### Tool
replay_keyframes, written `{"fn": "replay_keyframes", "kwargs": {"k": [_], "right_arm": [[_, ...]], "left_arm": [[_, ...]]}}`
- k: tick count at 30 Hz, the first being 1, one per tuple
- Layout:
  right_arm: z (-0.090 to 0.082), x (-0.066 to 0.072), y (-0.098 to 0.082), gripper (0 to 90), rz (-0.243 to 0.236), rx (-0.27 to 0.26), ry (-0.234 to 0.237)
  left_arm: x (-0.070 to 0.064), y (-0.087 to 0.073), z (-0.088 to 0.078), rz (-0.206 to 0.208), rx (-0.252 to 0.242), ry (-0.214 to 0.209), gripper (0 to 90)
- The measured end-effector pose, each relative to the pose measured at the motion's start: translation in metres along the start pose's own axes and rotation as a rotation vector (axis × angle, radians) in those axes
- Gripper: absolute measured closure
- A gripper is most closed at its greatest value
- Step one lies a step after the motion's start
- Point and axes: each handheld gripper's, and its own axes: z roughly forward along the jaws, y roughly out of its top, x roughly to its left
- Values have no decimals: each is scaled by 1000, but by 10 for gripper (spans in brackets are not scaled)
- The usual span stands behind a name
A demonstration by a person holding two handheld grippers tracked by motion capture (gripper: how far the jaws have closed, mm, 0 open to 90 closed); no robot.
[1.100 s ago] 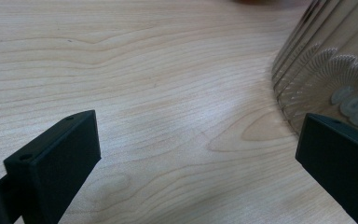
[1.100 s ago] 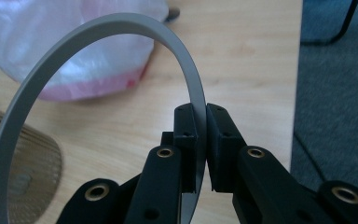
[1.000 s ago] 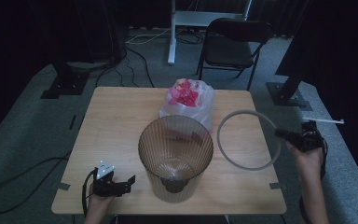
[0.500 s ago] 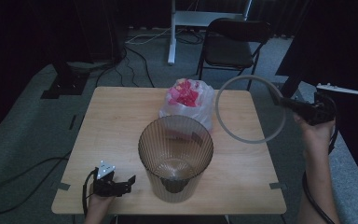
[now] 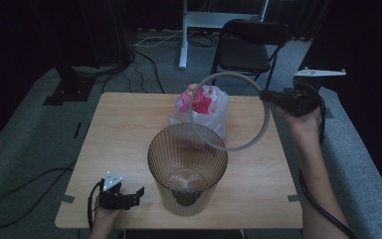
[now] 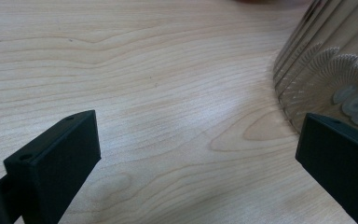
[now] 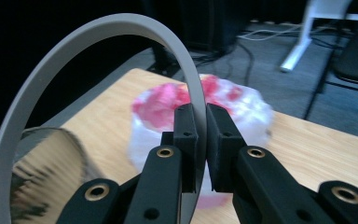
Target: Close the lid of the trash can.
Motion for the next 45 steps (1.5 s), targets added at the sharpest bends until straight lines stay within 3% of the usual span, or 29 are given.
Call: {"fn": "replay_keyframes", "kwargs": {"k": [6,15,30,34,36,39,45], "right_arm": [[20,27,10,839,-37,43,85],[41,51,4,839,-69,125,166],[66,57,-19,839,-38,239,281],[71,66,-21,839,-59,265,299],[74,73,-22,838,-82,283,276],[78,78,-24,838,-95,294,279],[85,75,-32,836,-82,305,275]], "left_arm": [[0,0,0,2,1,-4,0],[0,0,0,11,10,-3,0],[0,0,0,10,11,-2,0],[0,0,0,10,12,-1,0],[0,0,0,10,10,-2,0],[0,0,0,9,10,-3,0],[1,0,0,7,12,-6,0]]}}
